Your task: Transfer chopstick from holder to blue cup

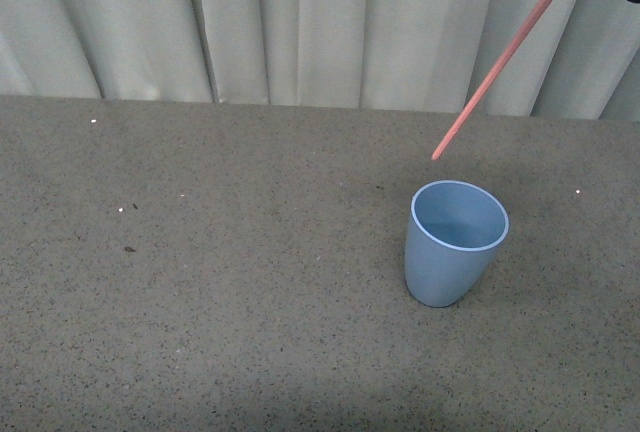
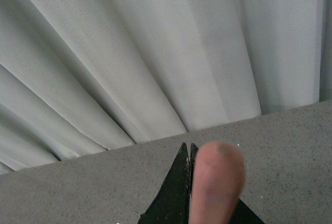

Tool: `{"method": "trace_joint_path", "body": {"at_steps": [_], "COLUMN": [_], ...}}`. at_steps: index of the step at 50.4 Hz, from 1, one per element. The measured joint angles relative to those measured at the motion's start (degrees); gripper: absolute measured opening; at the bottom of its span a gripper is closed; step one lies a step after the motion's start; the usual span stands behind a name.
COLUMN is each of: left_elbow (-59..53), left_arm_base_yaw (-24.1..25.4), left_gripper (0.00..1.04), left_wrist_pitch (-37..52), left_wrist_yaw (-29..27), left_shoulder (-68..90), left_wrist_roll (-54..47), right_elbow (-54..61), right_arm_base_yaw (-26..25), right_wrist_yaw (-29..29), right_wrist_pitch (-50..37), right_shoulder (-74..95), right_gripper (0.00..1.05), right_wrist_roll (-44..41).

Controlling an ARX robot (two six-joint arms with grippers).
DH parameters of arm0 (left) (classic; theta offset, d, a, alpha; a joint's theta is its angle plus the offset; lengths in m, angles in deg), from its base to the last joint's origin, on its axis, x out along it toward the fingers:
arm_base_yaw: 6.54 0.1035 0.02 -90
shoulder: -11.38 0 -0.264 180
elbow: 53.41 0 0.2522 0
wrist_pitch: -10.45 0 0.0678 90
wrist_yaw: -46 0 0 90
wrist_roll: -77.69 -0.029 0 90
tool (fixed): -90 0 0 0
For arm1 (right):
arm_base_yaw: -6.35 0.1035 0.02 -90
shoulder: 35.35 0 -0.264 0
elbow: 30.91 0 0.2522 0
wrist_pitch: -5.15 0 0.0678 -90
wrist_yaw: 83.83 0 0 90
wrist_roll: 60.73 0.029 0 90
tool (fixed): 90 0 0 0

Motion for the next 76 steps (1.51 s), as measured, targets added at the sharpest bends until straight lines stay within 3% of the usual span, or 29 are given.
{"method": "trace_joint_path", "body": {"at_steps": [51,60,70,76], "left_elbow": [0.0,0.0,0.0,0.0], "left_arm_base_yaw": [0.0,0.0,0.0,0.0], "left_gripper": [0.98,0.98,0.98,0.98], "left_wrist_pitch": [0.0,0.0,0.0,0.0], "left_wrist_yaw": [0.0,0.0,0.0,0.0], "left_shoulder": [0.0,0.0,0.0,0.0], "left_wrist_roll": [0.0,0.0,0.0,0.0], "right_elbow": [2.1,2.1,2.1,3.3], "right_arm_base_yaw": [-1.6,-1.5,-1.5,-1.8], "right_wrist_yaw": [0.2,0.7,1.3,3.5], "right_wrist_pitch": [-1.9,-1.9,-1.7,-1.1], "right_shoulder": [6.4,6.4,5.9,2.6], "right_gripper": [0.01,0.38,0.68,0.93], "right_wrist_roll": [0.8,0.9,0.9,-0.3]}}
